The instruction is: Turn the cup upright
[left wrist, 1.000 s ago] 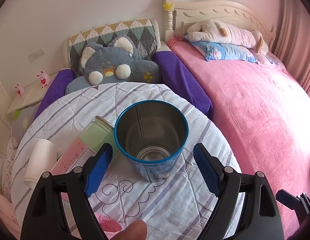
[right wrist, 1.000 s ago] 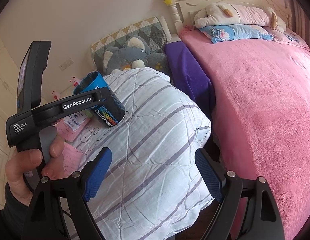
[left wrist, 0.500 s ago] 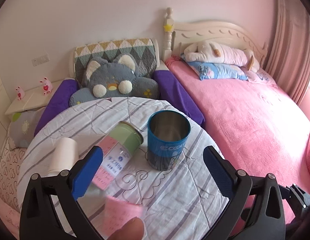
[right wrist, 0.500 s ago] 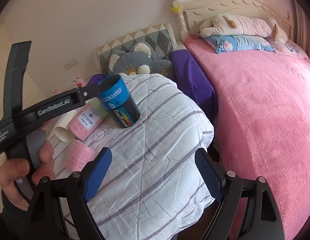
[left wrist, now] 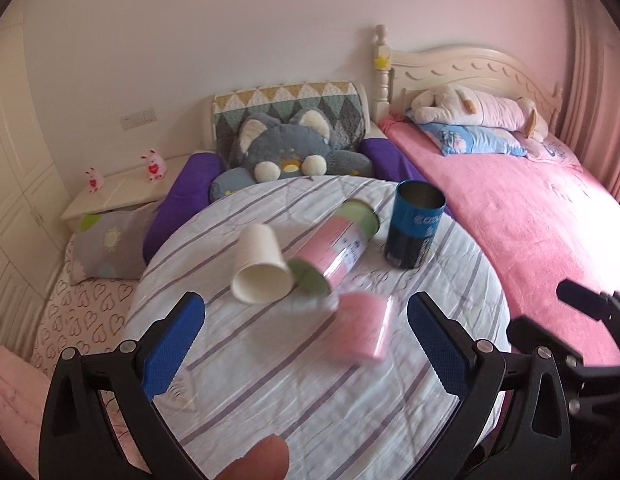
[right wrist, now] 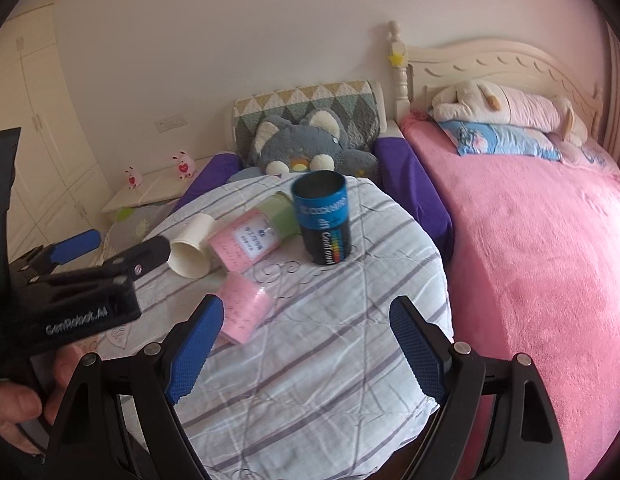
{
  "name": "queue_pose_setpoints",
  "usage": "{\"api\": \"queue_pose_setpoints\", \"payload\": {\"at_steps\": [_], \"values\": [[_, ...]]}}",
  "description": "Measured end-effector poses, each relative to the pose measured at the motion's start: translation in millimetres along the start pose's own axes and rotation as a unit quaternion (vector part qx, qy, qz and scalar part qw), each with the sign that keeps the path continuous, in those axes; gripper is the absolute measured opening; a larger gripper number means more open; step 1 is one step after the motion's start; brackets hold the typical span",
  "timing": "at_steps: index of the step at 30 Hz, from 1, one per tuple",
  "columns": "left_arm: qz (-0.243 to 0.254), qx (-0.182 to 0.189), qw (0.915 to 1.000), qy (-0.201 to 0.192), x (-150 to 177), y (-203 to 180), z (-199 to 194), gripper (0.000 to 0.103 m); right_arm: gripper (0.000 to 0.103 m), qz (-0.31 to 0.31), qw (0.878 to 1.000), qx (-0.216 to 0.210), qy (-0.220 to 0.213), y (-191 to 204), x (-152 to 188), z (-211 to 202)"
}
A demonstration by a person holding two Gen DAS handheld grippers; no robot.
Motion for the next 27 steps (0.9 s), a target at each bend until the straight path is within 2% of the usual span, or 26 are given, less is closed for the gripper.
{"api": "queue_pose_setpoints", "payload": {"at_steps": [6,14,27], "values": [[-0.008,-0.002,0.9999,0.008,27,33,-22,0.102,0.086,-0.022,0.999,0.022,-0.011,37,7,-13],[-0.019,-0.013,0.9996,0.014,54,57,-40,0.102,0.086,-0.038,0.998,0.038,-0.013,71,22,-27],[-0.033,-0.03,0.999,0.009,69,75,-63,0.102,0.086,-0.054,0.998,0.037,-0.02,99,26,-38]]}}
Point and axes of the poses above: each gripper's, at about its wrist camera, not at the fingertips, and z roughly the way its jaws point, y to its left, x to its underside, the point moved 3 cm from there along z, roughly the way its jaws point, and after that the axes turned 10 degrees about -x, right-handed, at the moved point
